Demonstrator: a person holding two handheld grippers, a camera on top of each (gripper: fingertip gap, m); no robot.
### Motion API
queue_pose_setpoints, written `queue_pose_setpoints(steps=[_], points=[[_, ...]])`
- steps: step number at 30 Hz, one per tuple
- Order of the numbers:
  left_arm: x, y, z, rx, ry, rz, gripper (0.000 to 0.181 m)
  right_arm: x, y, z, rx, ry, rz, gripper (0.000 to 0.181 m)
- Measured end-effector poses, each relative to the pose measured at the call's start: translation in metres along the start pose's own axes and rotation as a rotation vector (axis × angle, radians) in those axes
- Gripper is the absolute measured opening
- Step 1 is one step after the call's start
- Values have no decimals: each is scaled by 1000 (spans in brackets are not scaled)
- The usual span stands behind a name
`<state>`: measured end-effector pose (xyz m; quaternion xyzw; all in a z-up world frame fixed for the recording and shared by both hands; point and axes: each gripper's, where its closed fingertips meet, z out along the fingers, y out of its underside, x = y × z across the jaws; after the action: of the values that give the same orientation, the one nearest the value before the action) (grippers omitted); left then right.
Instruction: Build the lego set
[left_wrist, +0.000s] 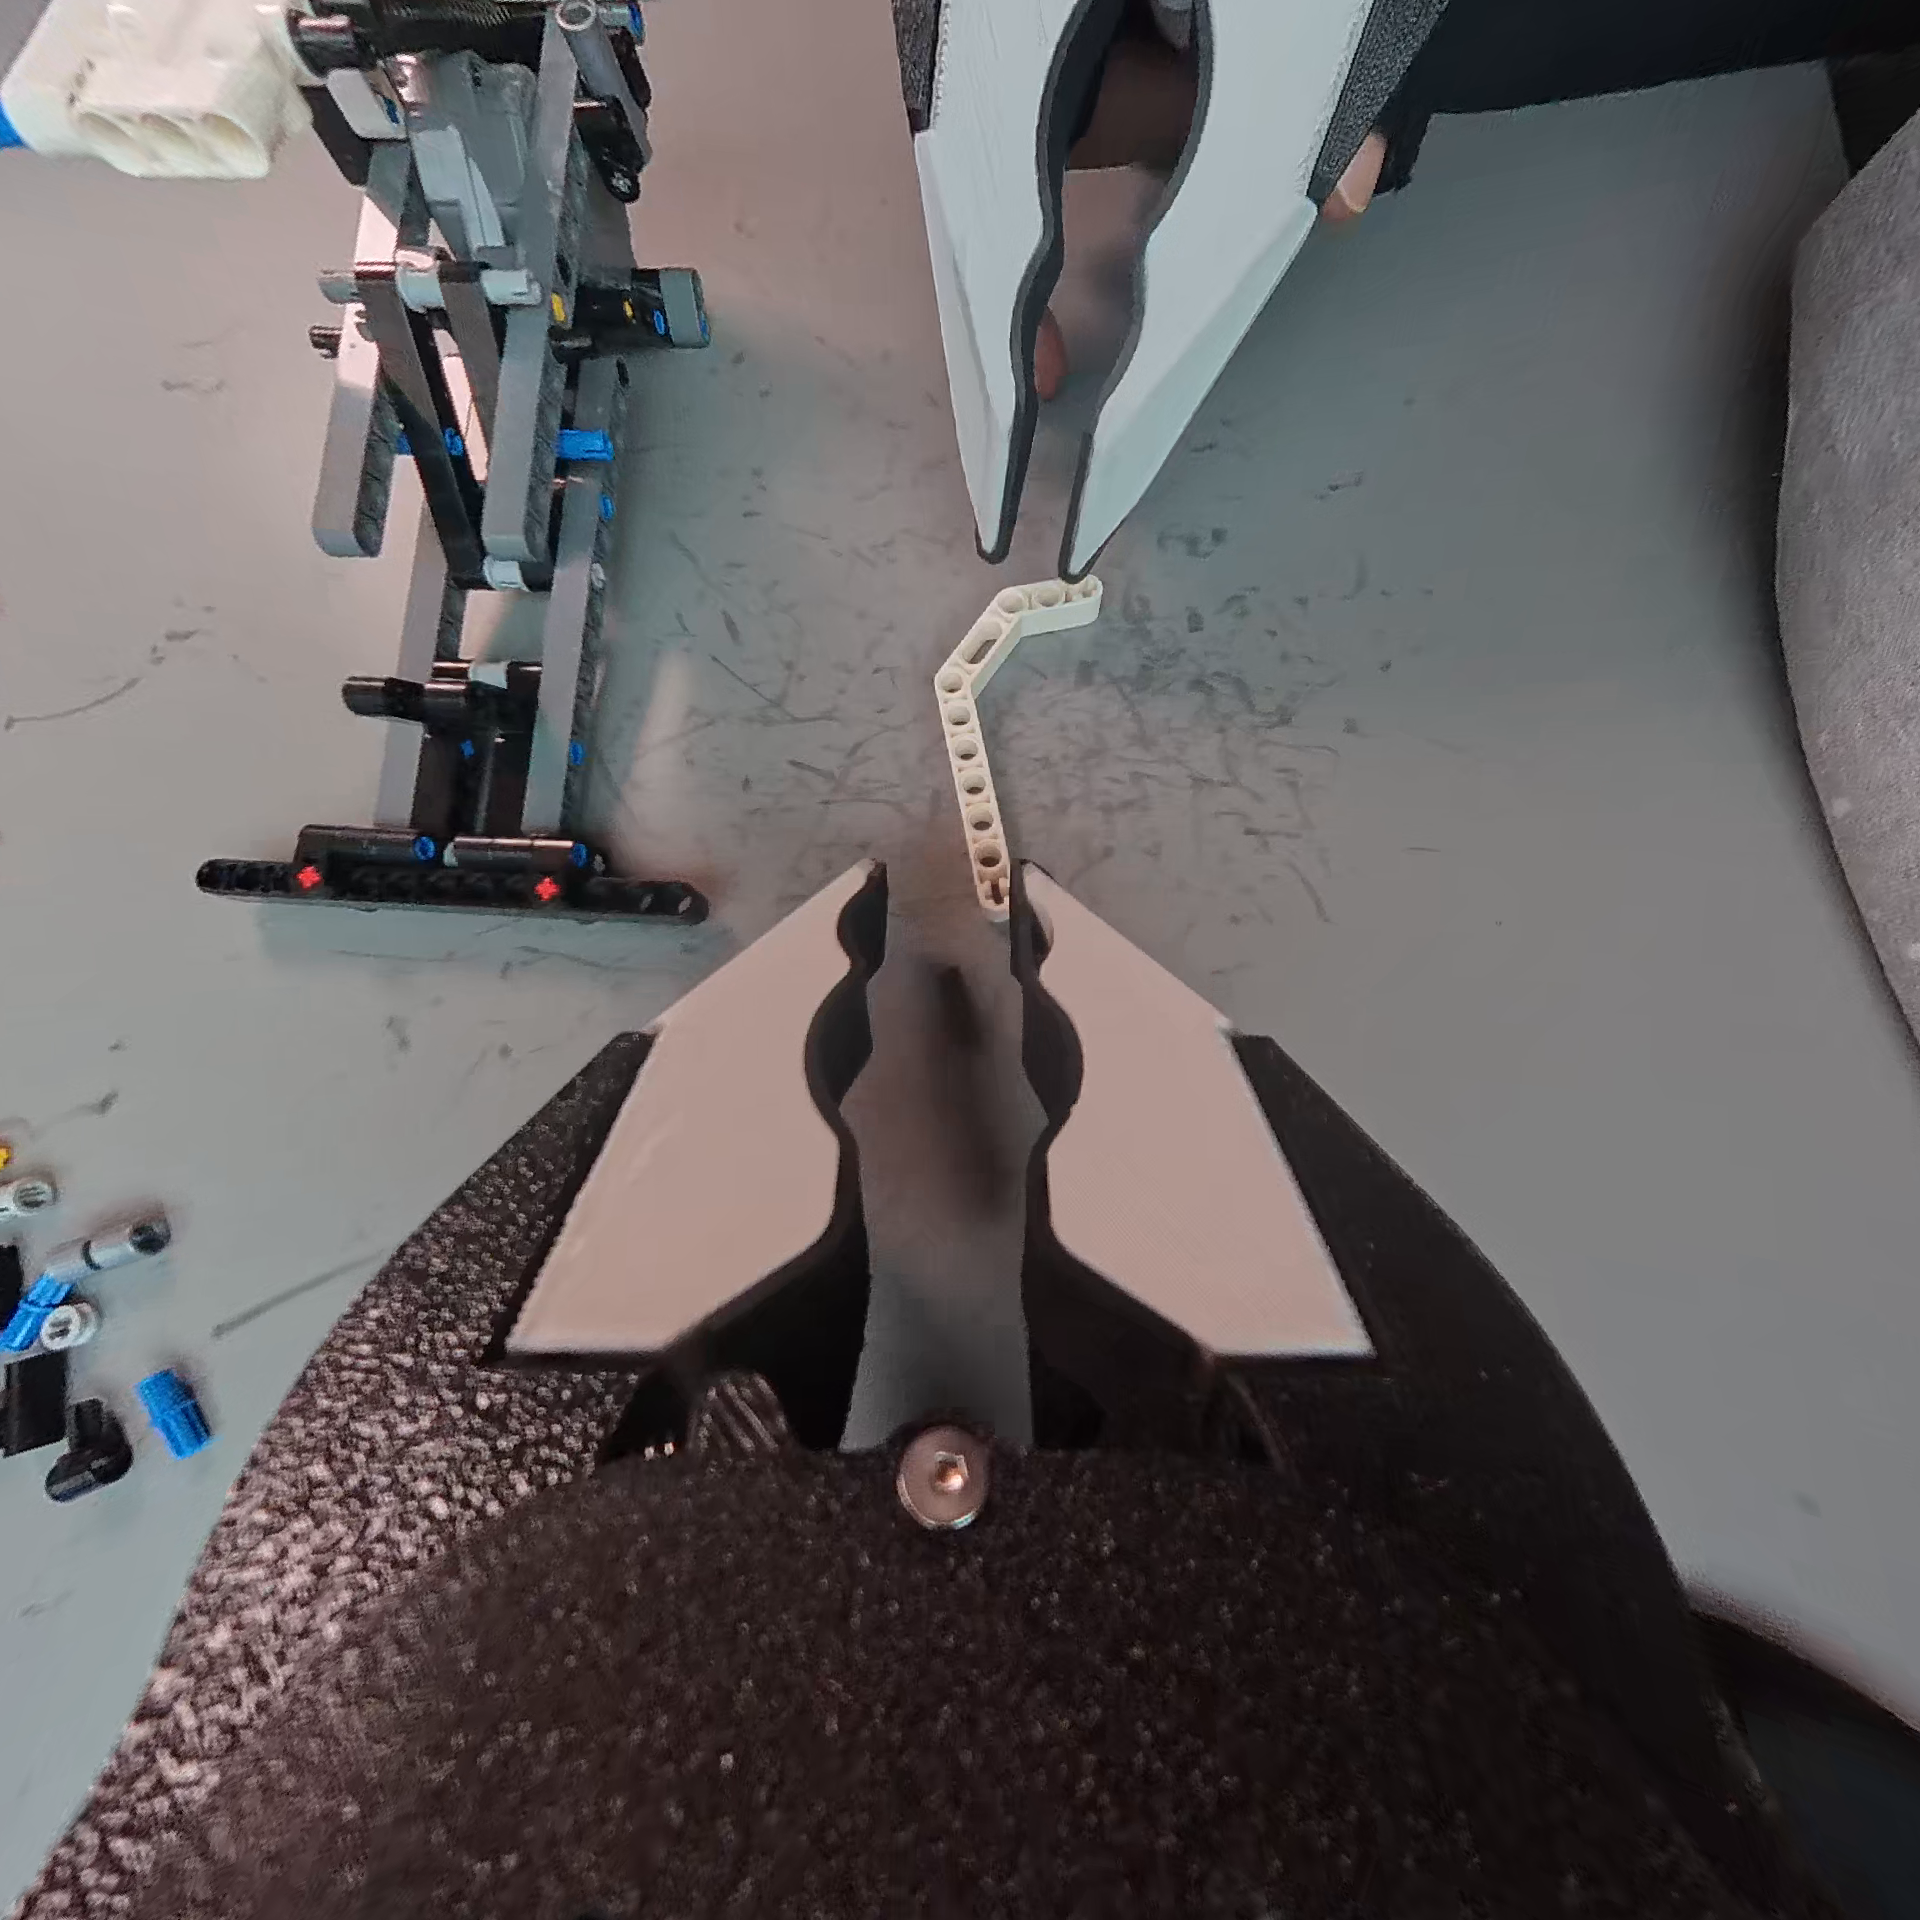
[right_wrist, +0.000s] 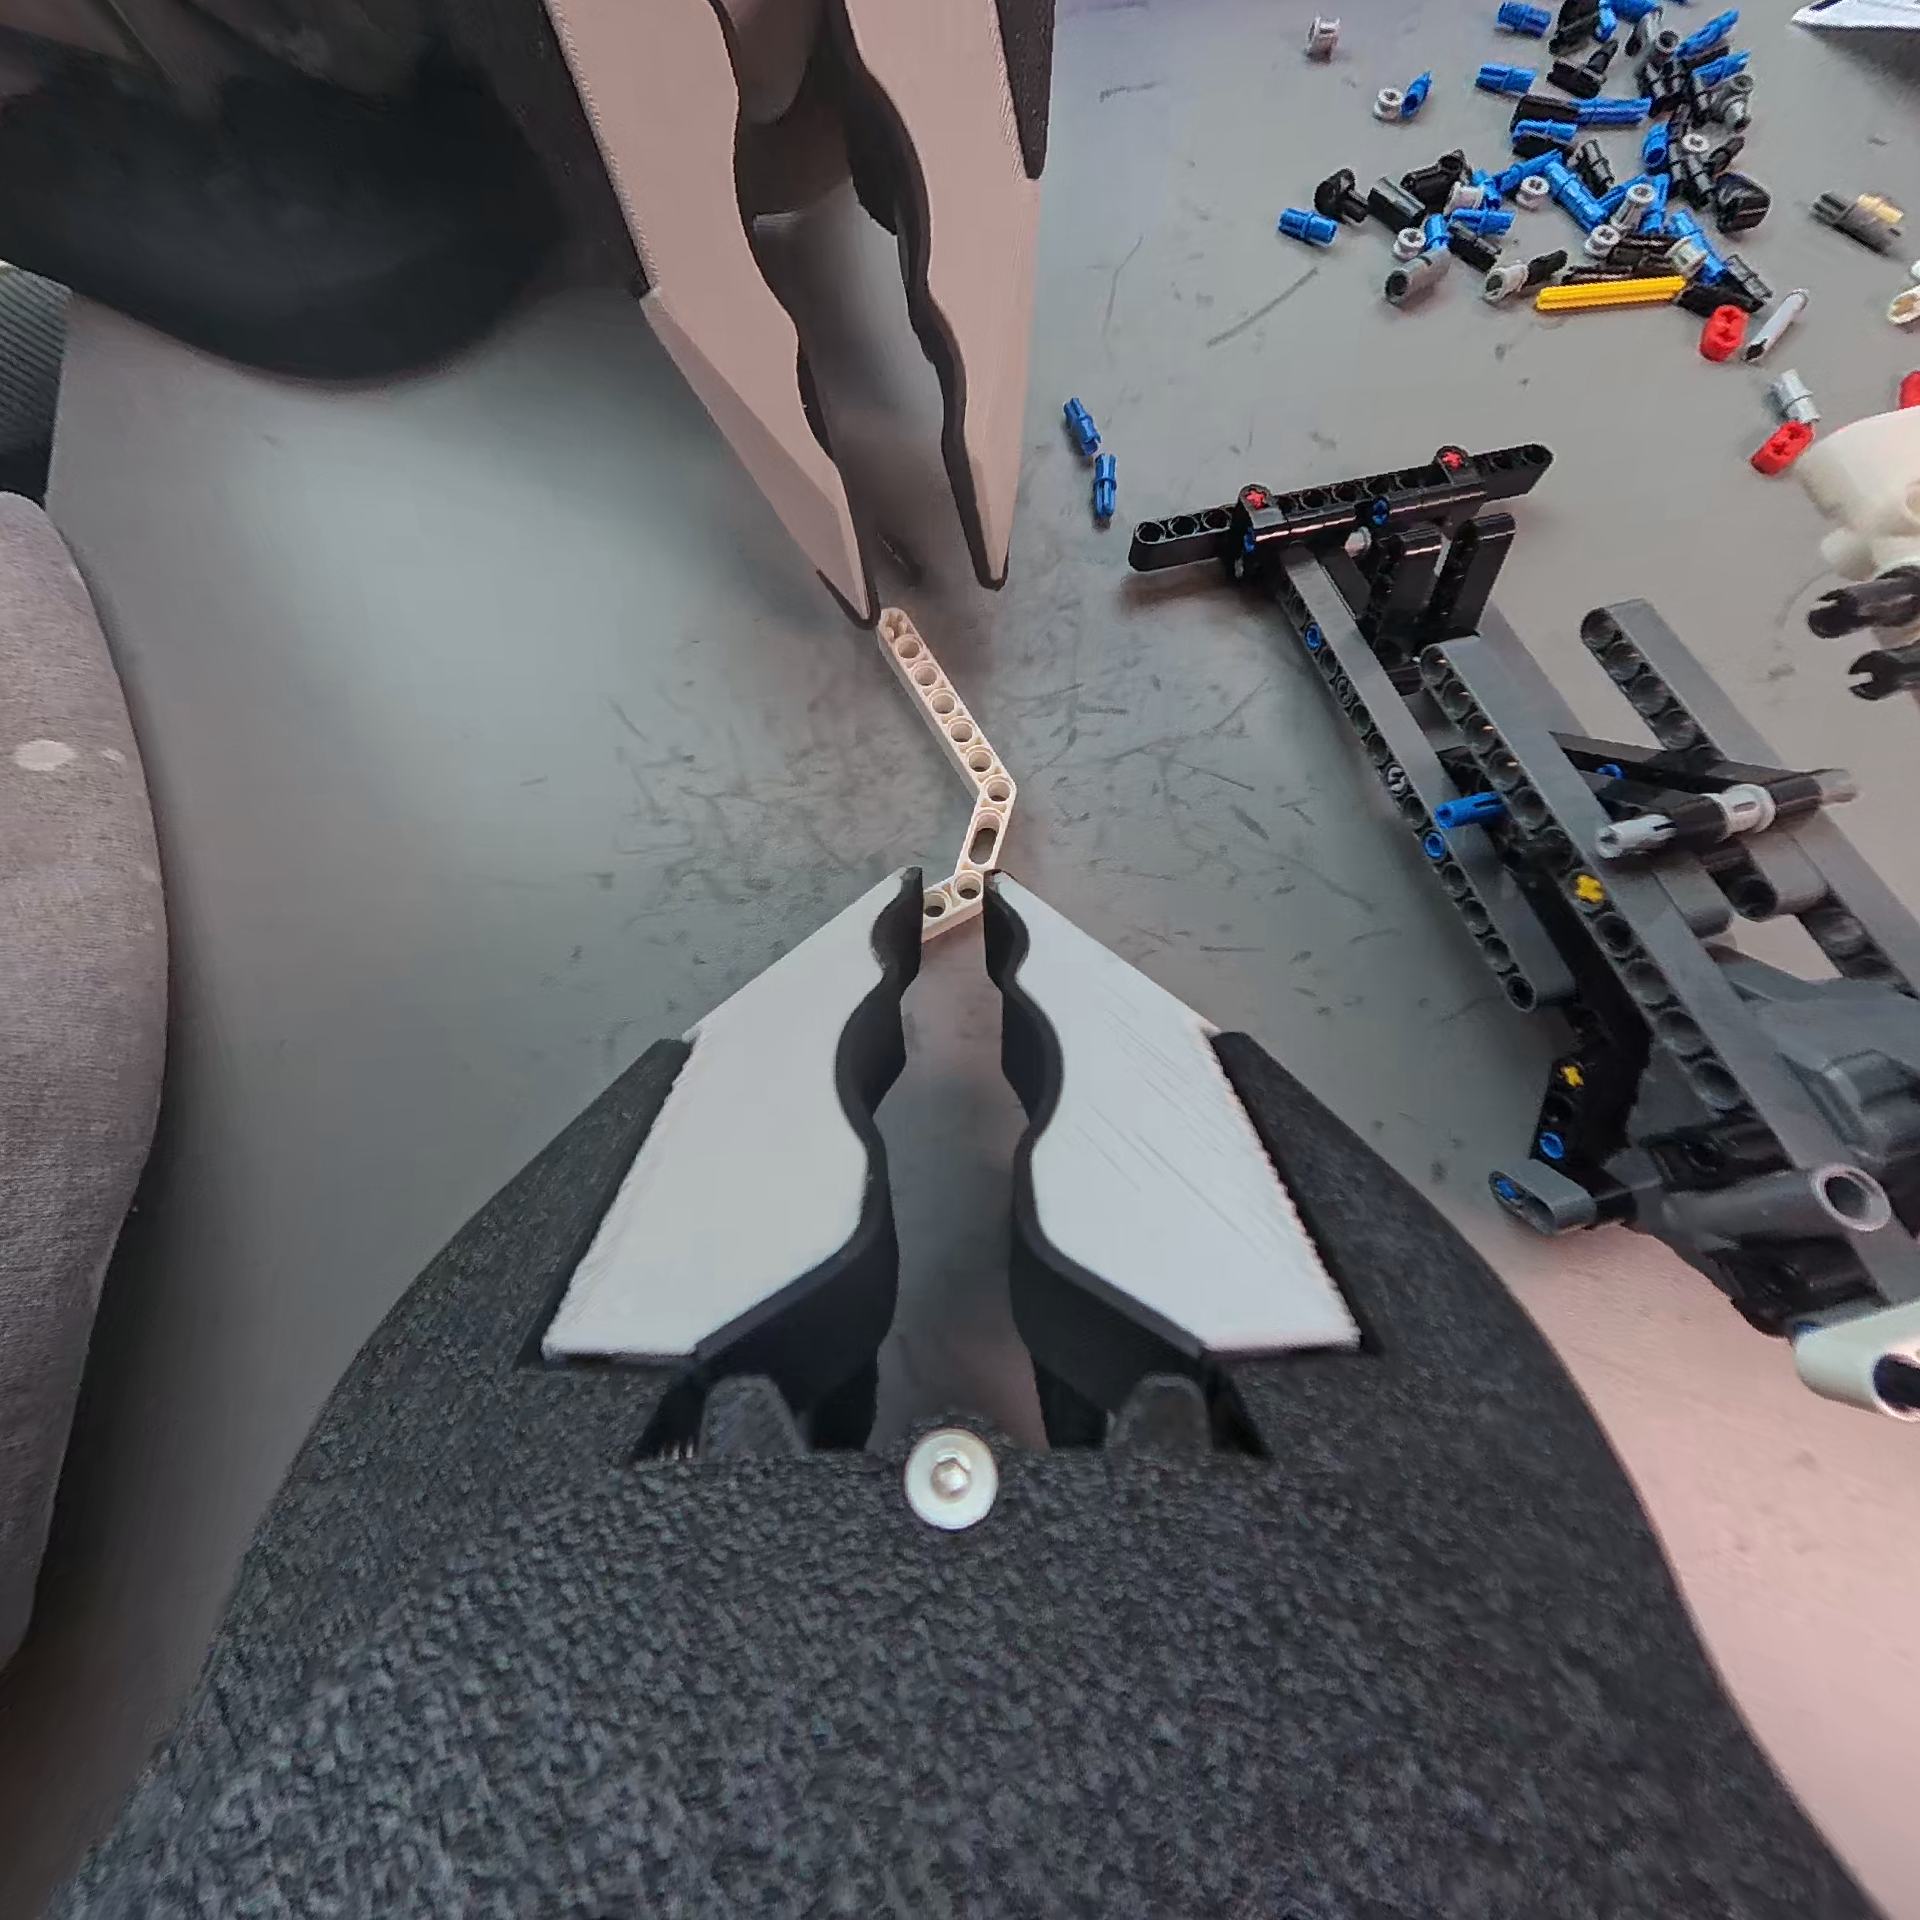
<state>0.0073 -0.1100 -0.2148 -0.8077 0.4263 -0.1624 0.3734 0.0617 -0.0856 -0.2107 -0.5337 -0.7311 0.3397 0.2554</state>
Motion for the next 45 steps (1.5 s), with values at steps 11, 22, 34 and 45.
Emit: queue_pose_setpoints(steps=[11, 22, 34, 45], points=[[6, 3, 0, 0, 49, -13, 25, -4, 3, -1, -11, -29, -8, 16], [10, 7, 8, -42, 28, 44, 8, -4, 2, 0, -4, -35, 20, 16], [-10, 7, -10, -5, -33, -6, 16, 1, 2, -1, 3, -11, 21, 18], [-10, 38, -33, -57, 41, -78, 28, -8, 0, 2, -9, -25, -5, 27]])
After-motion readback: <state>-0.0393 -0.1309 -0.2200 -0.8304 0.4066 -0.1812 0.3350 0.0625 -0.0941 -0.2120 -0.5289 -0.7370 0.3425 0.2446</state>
